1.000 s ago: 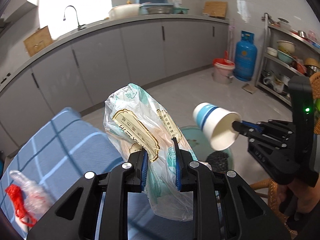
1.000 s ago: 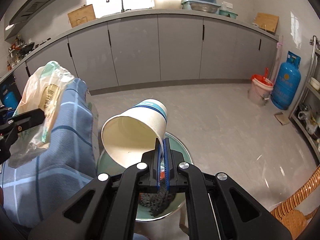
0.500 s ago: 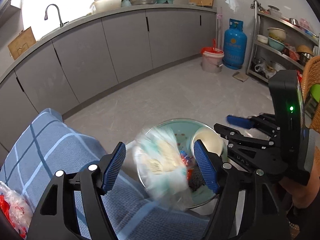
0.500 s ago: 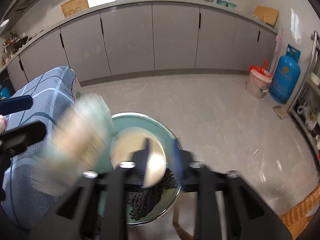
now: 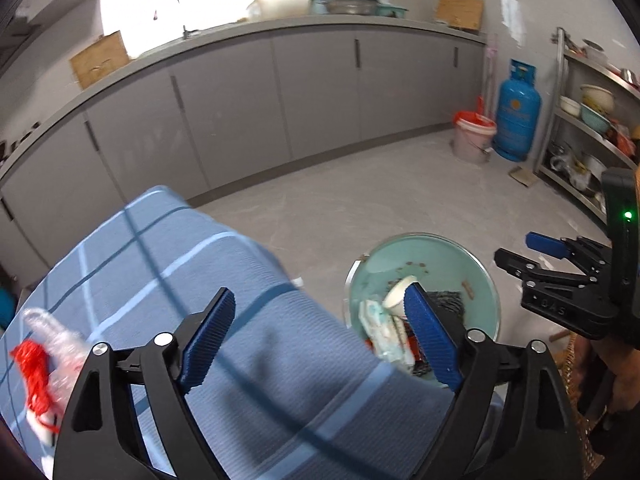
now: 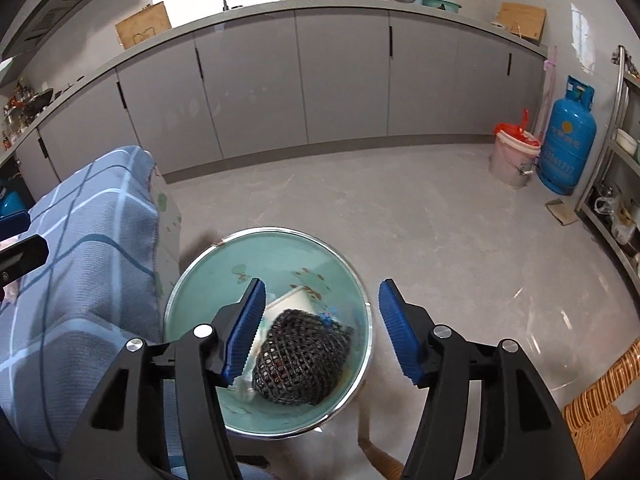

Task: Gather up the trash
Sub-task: 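Release the bag and cup into the basin and return both tools to the table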

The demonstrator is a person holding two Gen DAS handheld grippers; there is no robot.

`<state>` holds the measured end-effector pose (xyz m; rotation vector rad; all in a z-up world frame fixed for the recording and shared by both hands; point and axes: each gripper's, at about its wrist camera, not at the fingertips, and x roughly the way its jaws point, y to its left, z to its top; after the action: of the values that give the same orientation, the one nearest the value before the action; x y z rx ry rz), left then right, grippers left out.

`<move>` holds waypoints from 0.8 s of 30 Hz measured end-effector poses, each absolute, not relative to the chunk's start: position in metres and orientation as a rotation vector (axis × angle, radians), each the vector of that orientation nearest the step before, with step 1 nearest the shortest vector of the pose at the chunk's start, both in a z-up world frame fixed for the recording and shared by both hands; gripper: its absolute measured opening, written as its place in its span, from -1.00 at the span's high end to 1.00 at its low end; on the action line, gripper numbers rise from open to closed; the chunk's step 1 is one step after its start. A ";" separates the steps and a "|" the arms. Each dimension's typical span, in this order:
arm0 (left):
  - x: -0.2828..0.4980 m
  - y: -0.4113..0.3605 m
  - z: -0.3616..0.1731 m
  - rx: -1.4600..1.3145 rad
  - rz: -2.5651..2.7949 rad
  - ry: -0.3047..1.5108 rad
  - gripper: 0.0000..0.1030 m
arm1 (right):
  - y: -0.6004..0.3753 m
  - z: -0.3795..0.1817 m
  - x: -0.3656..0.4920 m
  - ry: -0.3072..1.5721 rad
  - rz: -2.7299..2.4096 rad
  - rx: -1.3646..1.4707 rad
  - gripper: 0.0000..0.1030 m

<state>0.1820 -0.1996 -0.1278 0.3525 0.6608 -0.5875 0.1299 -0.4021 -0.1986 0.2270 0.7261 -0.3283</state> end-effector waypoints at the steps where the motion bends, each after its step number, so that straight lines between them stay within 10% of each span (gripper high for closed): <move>1: 0.181 -0.196 -0.125 0.349 -0.576 0.656 -0.67 | -0.398 -0.196 0.131 0.723 -0.318 0.226 -0.21; 24: 0.170 -0.016 -0.114 0.241 -0.167 0.679 -0.71 | -0.246 -0.160 0.156 0.691 -0.028 0.107 -0.39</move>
<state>0.1704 -0.0156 -0.1138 0.2413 0.6791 -0.1668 0.1555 -0.2461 -0.1596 0.1069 0.6907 -0.0283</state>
